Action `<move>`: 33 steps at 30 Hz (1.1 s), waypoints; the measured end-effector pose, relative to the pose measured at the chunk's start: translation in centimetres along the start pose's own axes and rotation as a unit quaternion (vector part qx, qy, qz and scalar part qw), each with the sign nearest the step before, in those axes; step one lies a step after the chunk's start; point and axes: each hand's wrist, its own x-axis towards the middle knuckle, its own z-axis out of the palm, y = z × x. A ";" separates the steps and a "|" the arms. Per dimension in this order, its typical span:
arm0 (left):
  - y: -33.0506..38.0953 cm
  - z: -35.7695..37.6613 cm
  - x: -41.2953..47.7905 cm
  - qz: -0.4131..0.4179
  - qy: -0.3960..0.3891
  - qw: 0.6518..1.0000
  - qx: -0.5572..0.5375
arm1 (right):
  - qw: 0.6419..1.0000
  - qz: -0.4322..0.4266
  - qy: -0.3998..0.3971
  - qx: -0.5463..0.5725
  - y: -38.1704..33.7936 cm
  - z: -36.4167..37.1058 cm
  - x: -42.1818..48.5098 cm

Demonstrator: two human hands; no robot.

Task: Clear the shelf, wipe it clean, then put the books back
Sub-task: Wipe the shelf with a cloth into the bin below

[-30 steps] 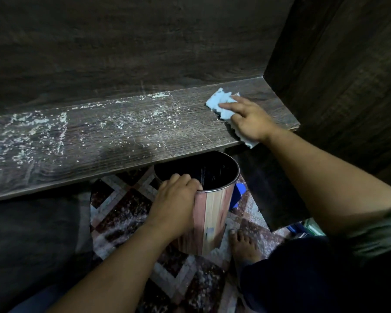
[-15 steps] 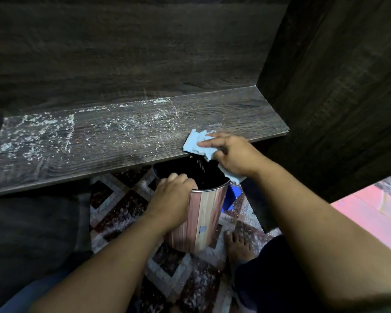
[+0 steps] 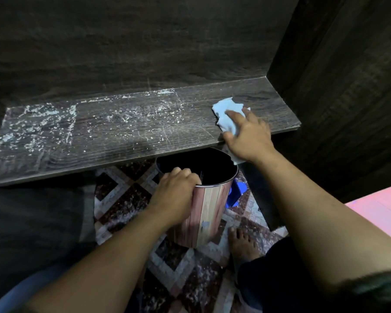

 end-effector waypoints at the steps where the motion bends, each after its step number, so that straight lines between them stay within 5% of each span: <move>1: -0.1 0.0 0.0 -0.001 0.001 1.000 -0.002 | 1.000 -0.002 -0.022 -0.017 0.0 0.2 -0.1; 10: -0.3 -0.5 -0.8 -0.007 -0.005 1.000 -0.012 | 0.962 -0.225 -0.156 0.008 -1.8 -1.6 -1.6; 13: -0.6 -0.4 -1.0 -0.008 -0.011 1.000 -0.013 | 0.961 -0.200 -0.174 0.077 -1.5 -4.2 -1.7; 18: -0.8 -0.4 -0.9 -0.011 0.001 1.000 -0.010 | 0.973 -0.187 -0.030 0.131 -1.1 -4.2 -1.7; 22: -0.9 -0.2 -0.8 -0.006 0.015 1.000 -0.010 | 0.973 -0.199 -0.113 0.029 -1.0 -2.5 -1.6; 26: -0.8 0.0 -0.5 -0.002 0.018 1.000 -0.004 | 0.977 -0.192 -0.018 0.087 -1.5 -2.8 -1.7; 31: -0.5 0.2 -0.1 -0.009 0.024 1.000 -0.004 | 0.978 -0.180 -0.093 0.040 -0.6 -1.8 -1.5; 33: -0.4 0.2 0.1 -0.010 0.038 0.999 -0.003 | 0.985 -0.151 -0.040 0.072 0.2 -2.0 -1.0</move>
